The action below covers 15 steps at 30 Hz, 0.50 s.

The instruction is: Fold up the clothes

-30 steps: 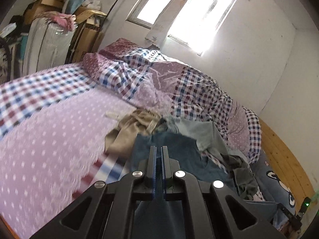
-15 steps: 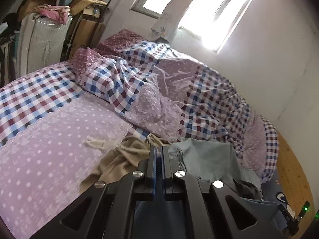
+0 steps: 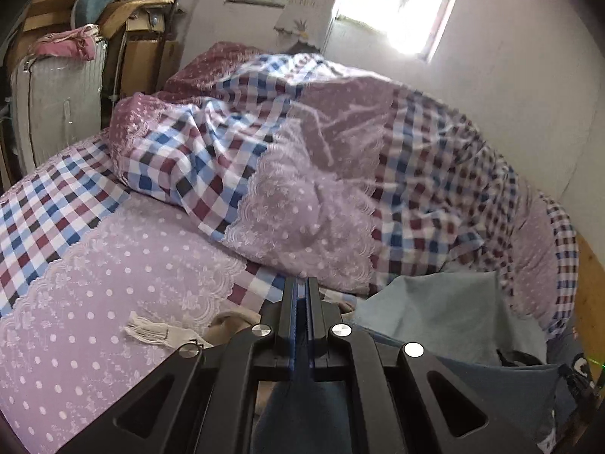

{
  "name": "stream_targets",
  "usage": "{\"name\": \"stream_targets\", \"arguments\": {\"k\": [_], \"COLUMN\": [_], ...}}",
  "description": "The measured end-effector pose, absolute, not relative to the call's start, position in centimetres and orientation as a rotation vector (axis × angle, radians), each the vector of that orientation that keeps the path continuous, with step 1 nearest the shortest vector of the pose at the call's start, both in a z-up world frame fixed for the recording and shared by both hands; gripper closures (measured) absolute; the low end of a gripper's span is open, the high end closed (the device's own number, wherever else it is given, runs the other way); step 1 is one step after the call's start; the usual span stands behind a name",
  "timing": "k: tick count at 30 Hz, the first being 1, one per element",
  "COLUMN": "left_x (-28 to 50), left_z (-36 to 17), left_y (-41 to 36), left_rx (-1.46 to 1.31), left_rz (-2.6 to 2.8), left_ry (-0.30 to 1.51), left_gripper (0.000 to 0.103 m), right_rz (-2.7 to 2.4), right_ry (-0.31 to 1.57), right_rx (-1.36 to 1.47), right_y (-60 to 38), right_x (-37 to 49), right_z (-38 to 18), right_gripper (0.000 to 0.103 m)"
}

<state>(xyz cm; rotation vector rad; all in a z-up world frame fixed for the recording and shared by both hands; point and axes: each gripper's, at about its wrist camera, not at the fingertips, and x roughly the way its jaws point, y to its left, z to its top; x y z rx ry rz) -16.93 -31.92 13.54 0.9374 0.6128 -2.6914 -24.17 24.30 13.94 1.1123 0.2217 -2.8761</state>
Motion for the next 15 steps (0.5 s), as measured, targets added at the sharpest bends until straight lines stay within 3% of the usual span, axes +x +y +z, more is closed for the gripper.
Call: {"name": "stream_targets", "arguments": {"k": [15], "left_x": [-19.0], "left_z": [11.3], "left_y": [-32.3], "left_rx": [0.939], "left_rz": [-2.639], "left_ry": [0.603], "left_gripper": [0.101], "right_rz": [-2.920], "right_ry": [0.479], "right_rx": [1.172], "right_y": [20.7], "right_x": [-27.8], "right_z": [9.9], "right_gripper": [0.102]}}
